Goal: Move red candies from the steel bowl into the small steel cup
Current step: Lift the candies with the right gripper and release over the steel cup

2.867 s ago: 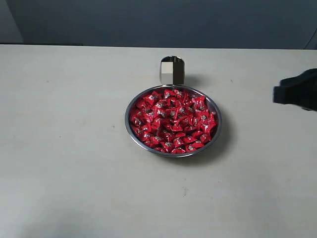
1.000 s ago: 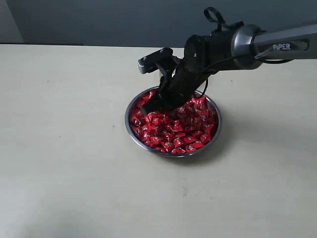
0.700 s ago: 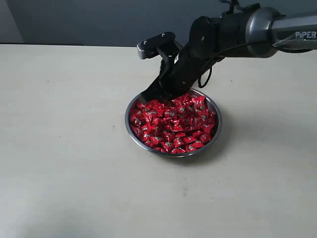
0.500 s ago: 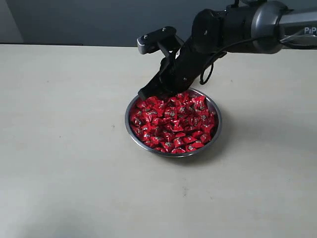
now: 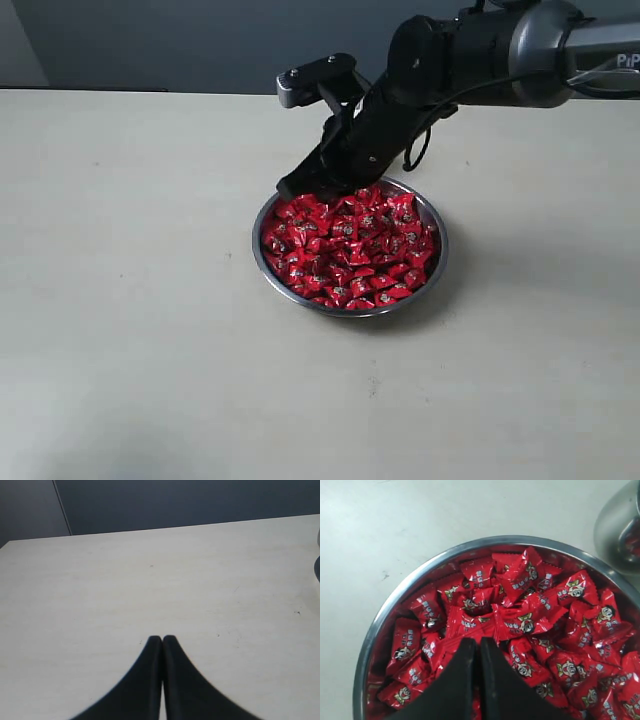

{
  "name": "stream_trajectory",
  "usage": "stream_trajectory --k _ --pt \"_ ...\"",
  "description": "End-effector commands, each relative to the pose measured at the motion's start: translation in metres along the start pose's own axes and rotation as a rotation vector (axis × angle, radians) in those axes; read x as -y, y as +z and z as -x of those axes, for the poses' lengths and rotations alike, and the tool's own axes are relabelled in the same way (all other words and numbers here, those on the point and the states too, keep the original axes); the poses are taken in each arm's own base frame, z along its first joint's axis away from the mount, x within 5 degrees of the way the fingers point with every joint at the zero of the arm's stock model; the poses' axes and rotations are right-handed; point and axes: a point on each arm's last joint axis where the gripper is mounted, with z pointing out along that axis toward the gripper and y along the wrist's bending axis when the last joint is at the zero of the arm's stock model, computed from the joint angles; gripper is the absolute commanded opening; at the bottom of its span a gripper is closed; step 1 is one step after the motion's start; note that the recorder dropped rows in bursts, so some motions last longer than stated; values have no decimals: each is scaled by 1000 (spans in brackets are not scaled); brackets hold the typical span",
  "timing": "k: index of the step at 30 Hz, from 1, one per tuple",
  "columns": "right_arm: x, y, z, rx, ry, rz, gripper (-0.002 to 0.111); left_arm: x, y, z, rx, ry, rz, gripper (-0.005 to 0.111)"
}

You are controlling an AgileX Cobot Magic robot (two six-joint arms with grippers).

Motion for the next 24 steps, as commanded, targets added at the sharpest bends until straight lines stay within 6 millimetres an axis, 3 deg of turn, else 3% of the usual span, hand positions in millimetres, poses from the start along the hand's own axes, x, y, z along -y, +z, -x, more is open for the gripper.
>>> stream_trajectory --k 1,16,19,21,24 --pt "-1 -5 3 16 0 3 0 0 -1 3 19 2 -6 0" --pt "4 -6 12 117 25 -26 0 0 -1 3 19 2 -6 0" --pt "38 -14 21 244 129 -101 0 0 -1 3 19 2 -6 0" --pt "68 -18 26 253 201 -120 0 0 -1 3 19 2 -6 0" --pt "94 -14 36 244 263 -113 0 0 -1 3 19 2 -6 0"
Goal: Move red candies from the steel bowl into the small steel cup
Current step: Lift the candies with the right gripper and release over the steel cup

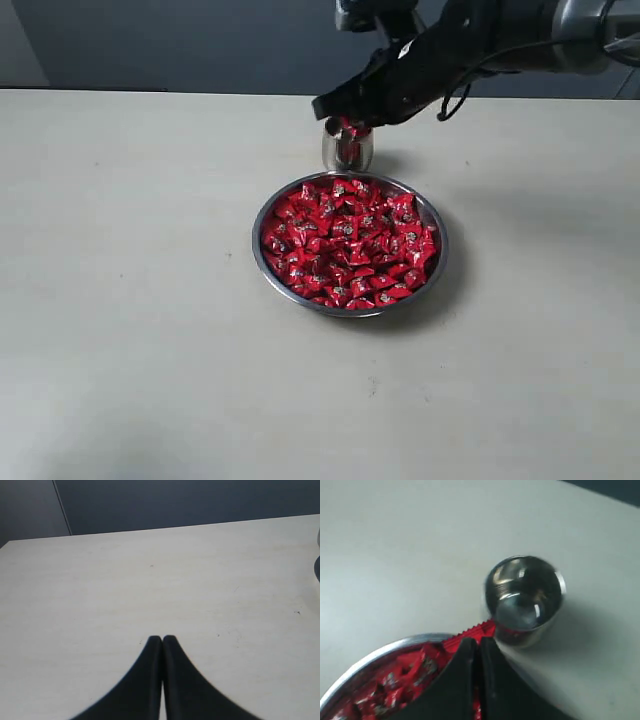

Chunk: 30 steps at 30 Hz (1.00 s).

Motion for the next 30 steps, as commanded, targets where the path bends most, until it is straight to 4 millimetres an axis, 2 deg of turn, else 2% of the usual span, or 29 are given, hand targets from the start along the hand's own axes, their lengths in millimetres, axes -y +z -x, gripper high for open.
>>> stream_trajectory --k 1,4,8,13,16,21,26,30 --pt "25 13 15 -6 72 0 0 0 -1 3 19 2 -6 0" --pt "28 31 25 -13 102 31 0 0 -1 3 19 2 -6 0" --pt "31 55 24 -39 113 47 0 0 -1 3 19 2 -6 0" --pt "34 66 21 -43 106 37 1 0 -1 3 19 2 -6 0" --pt "35 69 20 -47 105 35 12 0 -1 3 19 2 -6 0" --pt "35 66 23 -39 95 32 38 0 -1 3 19 2 -6 0" --pt "29 44 35 -40 79 50 38 0 -1 3 19 2 -6 0" --pt "22 23 37 -110 62 89 38 0 -1 3 19 2 -6 0"
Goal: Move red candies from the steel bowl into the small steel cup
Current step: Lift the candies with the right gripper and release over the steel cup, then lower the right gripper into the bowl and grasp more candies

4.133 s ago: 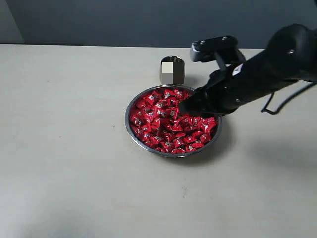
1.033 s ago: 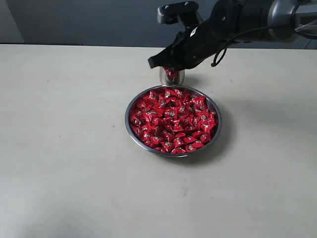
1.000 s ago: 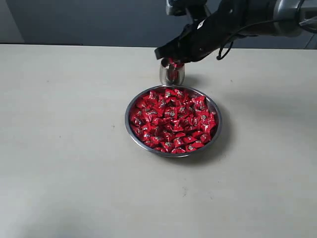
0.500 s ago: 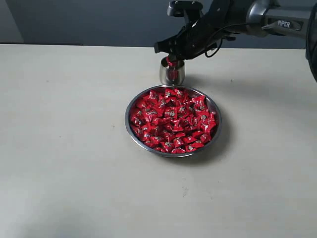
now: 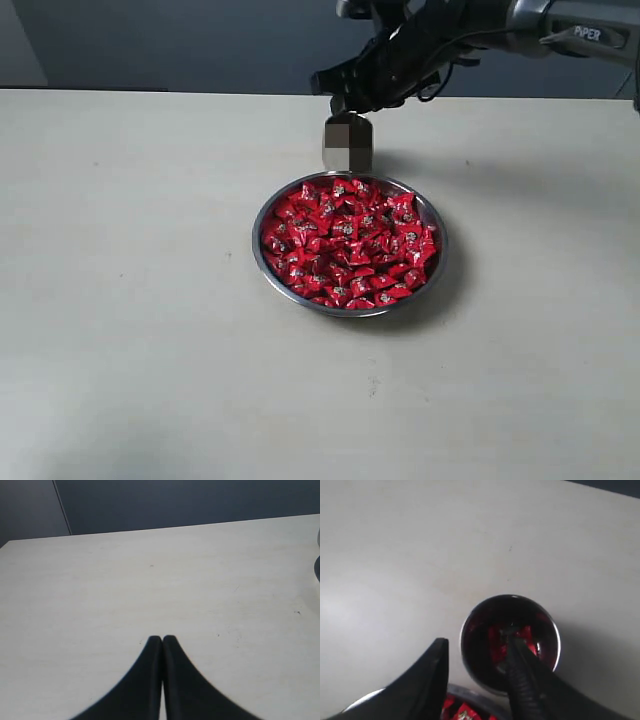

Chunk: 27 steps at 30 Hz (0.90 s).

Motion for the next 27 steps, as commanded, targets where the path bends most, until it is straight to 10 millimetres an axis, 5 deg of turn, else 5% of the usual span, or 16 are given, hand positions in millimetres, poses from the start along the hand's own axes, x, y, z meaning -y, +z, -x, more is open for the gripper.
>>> stream_trajectory --k 1,14,27 --pt "-9 -28 5 -69 -30 32 38 0 -1 3 19 2 -6 0" --pt "-67 -3 -30 -313 -234 90 44 0 -1 3 19 2 -6 0" --pt "-56 22 -50 -425 -281 -50 50 0 -1 3 19 2 -6 0"
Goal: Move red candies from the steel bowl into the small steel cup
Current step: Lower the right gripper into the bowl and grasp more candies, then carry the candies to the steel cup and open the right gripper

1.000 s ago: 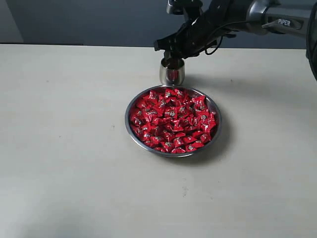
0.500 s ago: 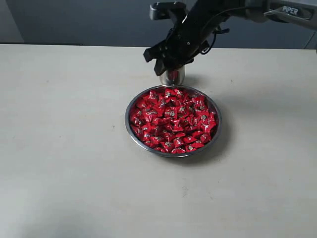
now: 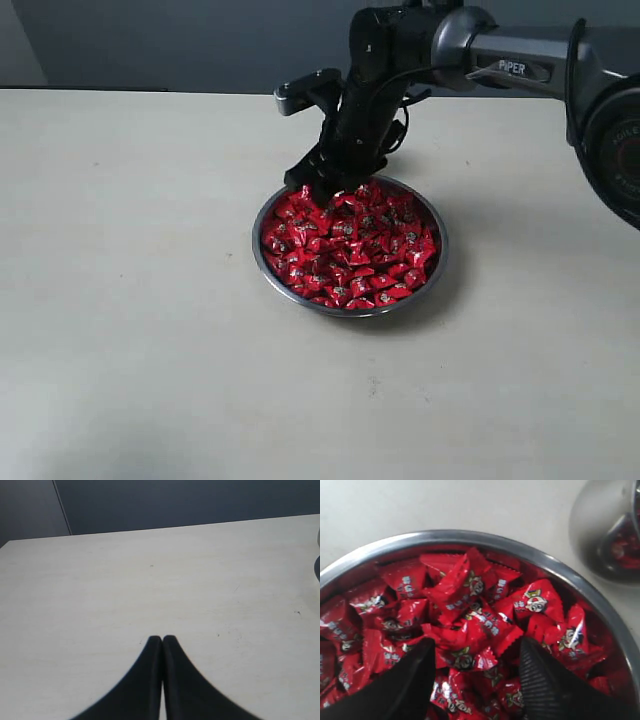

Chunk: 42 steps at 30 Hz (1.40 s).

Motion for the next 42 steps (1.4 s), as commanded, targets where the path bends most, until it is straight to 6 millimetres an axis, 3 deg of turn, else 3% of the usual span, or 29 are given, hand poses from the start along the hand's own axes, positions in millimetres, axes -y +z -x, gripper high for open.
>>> stream_trajectory --k 1,8,14,29,34,42 --pt "1 0 -1 -10 13 -7 50 0 -1 3 19 2 -6 0" --pt "-3 17 -6 -59 37 46 47 0 -1 3 19 2 -6 0" --pt "-3 14 -5 -53 38 48 1 0 -1 3 19 2 -6 0" --pt "-6 -53 1 20 -7 -13 3 0 -1 3 19 2 -6 0" --pt "-3 -65 5 79 -17 -52 3 0 -1 3 19 2 -6 0" --pt "17 -64 23 300 87 -167 3 0 -1 3 19 2 -6 0"
